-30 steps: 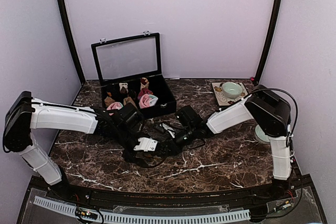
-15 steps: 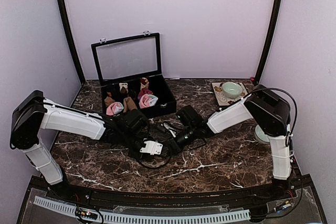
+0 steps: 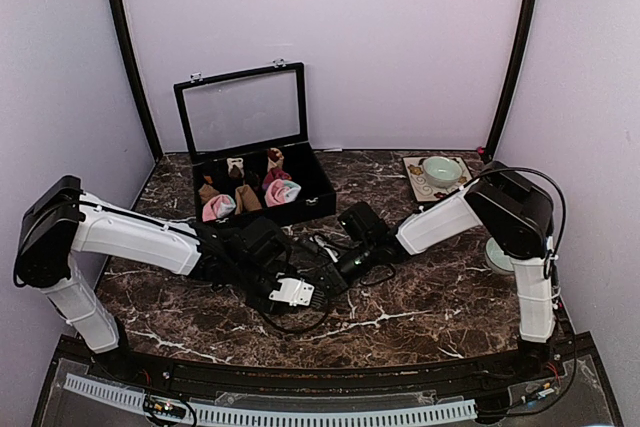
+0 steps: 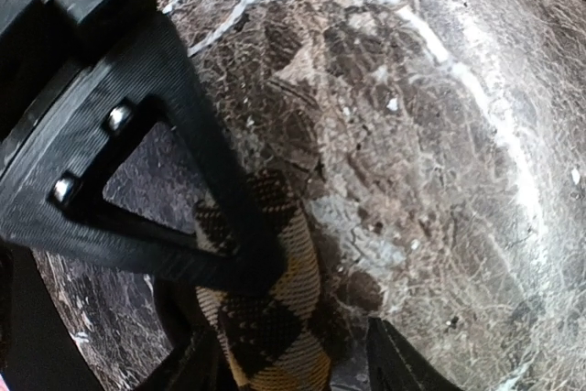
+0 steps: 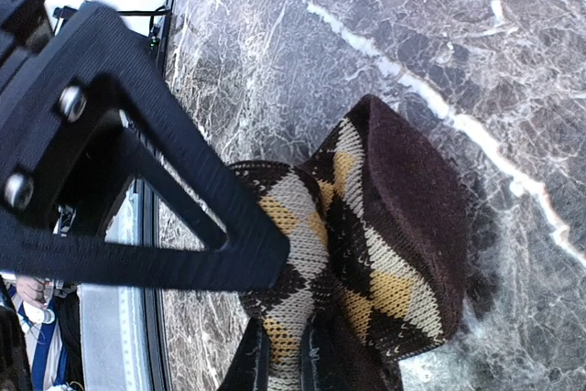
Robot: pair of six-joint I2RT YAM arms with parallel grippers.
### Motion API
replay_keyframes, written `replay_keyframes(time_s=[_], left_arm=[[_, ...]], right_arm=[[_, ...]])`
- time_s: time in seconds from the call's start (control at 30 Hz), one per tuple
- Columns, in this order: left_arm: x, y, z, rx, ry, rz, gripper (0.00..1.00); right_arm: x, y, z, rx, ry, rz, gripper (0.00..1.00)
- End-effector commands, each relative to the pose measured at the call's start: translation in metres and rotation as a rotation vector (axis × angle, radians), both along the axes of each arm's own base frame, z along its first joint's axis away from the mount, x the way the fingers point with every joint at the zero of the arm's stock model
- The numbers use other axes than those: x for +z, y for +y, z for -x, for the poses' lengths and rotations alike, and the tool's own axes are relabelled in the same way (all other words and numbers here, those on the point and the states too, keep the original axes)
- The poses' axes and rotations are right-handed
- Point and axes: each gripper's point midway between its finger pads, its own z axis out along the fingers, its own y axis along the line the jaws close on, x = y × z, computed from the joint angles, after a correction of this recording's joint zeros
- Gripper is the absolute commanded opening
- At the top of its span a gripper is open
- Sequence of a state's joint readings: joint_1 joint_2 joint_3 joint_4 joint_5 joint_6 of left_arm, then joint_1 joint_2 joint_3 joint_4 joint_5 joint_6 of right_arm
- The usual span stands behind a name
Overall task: Roll the socks
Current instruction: Roll the sock at the center of the board.
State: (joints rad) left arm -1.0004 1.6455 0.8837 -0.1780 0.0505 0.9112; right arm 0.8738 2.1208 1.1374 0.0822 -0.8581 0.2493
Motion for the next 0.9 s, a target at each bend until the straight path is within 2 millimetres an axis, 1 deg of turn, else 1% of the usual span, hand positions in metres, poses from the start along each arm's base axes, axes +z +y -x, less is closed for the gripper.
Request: replay_keyframes(time_s=[0.0, 0.07, 0.1, 0.23, 0.27, 0.3, 0.37, 0.43, 0.6, 0.67, 0.7, 0.73, 0.77, 0.8, 0.83, 0.87], left_arm=[[0.001, 0.002, -0.003, 0.03, -0.046, -0.013, 0.61], [0.0, 0.002, -0.002, 0.028, -0.04, -0.013, 0.61], [-0.001, 0.002, -0.001, 0.028, -0.035, -0.014, 0.58], [-0.012, 0.008, -0.001, 0.036, -0.041, -0.041, 0.42], [-0.016, 0.01, -0.002, 0.042, -0.042, -0.049, 0.35], [-0.019, 0.011, -0.002, 0.05, -0.034, -0.056, 0.31], [-0.026, 0.013, -0.001, 0.061, -0.02, -0.072, 0.25], [-0.032, 0.014, 0.001, 0.065, 0.001, -0.087, 0.26], [-0.045, 0.02, 0.005, 0.067, 0.028, -0.134, 0.4], [-0.049, 0.021, 0.006, 0.064, 0.032, -0.146, 0.43], [-0.051, 0.022, 0.006, 0.064, 0.033, -0.151, 0.4], [-0.053, 0.023, 0.005, 0.066, 0.032, -0.156, 0.33], [-0.055, 0.023, 0.005, 0.068, 0.032, -0.162, 0.21], [-0.057, 0.024, 0.002, 0.075, 0.026, -0.171, 0.04], [-0.059, 0.024, 0.003, 0.08, 0.035, -0.177, 0.0], [-0.059, 0.024, 0.005, 0.084, 0.052, -0.178, 0.0]], right_arm=[[-0.093, -0.07, 0.038, -0.07, 0.191, 0.41, 0.0], [-0.093, -0.071, 0.04, -0.072, 0.198, 0.408, 0.0], [-0.094, -0.071, 0.04, -0.072, 0.2, 0.406, 0.0], [-0.093, -0.071, 0.041, -0.076, 0.201, 0.402, 0.0], [-0.093, -0.071, 0.04, -0.078, 0.202, 0.401, 0.0], [-0.093, -0.07, 0.039, -0.08, 0.199, 0.397, 0.0], [-0.092, -0.069, 0.038, -0.086, 0.196, 0.39, 0.0], [-0.09, -0.067, 0.036, -0.095, 0.194, 0.381, 0.0], [-0.086, -0.064, 0.035, -0.095, 0.193, 0.367, 0.0], [-0.086, -0.064, 0.036, -0.095, 0.197, 0.364, 0.0], [-0.085, -0.063, 0.035, -0.095, 0.198, 0.358, 0.0], [-0.085, -0.062, 0.035, -0.095, 0.2, 0.355, 0.0], [-0.084, -0.062, 0.035, -0.097, 0.195, 0.351, 0.0], [-0.084, -0.063, 0.033, -0.102, 0.186, 0.353, 0.0], [-0.083, -0.063, 0.032, -0.107, 0.173, 0.353, 0.04], [-0.082, -0.064, 0.03, -0.116, 0.154, 0.353, 0.09]])
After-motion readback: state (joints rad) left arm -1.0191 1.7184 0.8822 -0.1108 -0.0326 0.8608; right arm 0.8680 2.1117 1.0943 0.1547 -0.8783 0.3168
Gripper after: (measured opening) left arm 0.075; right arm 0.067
